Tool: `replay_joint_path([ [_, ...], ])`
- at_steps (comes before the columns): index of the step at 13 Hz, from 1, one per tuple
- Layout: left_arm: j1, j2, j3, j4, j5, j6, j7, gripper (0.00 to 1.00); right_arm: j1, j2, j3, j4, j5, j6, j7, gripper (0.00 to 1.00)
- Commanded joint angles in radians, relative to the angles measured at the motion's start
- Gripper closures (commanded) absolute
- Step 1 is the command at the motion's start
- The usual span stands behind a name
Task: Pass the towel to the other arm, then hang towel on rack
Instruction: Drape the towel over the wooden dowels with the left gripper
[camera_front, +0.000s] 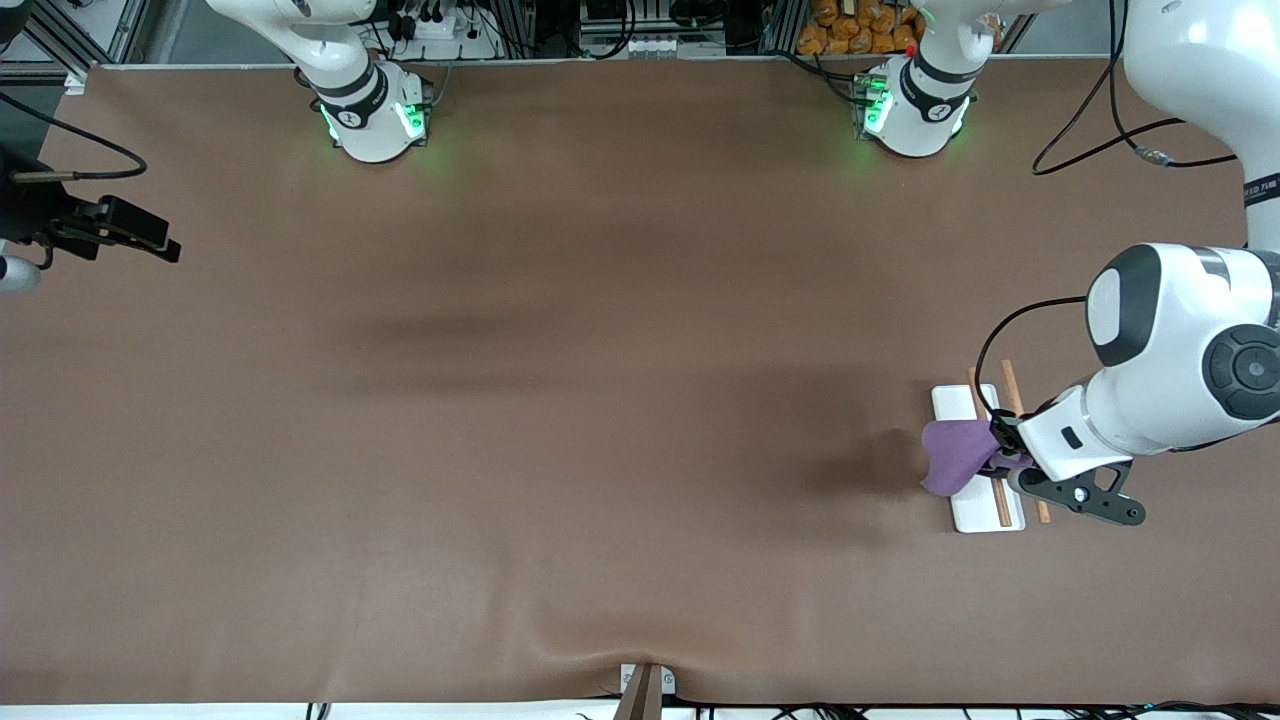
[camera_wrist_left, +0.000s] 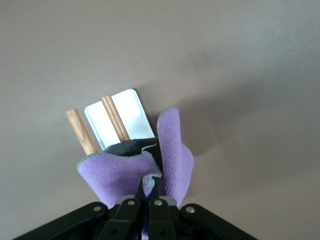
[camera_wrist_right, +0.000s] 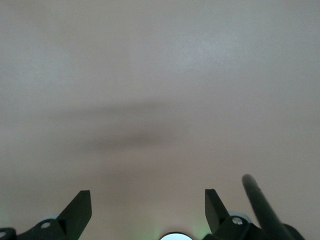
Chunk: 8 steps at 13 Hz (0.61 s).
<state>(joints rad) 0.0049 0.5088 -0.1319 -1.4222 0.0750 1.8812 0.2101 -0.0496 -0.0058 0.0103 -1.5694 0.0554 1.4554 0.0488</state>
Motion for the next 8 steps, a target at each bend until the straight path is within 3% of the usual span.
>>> replay_joint_path([
  [1, 0.021, -0.019, -0.011, -0.043, -0.030, 0.015, 0.009, 1.00, -0.015, -0.040, 0.008, -0.029, -0.011, -0.004, 0.039, 0.00],
  [8, 0.135, -0.013, -0.014, -0.055, -0.032, 0.013, 0.061, 1.00, -0.022, -0.040, 0.008, -0.026, -0.074, 0.033, -0.047, 0.00],
])
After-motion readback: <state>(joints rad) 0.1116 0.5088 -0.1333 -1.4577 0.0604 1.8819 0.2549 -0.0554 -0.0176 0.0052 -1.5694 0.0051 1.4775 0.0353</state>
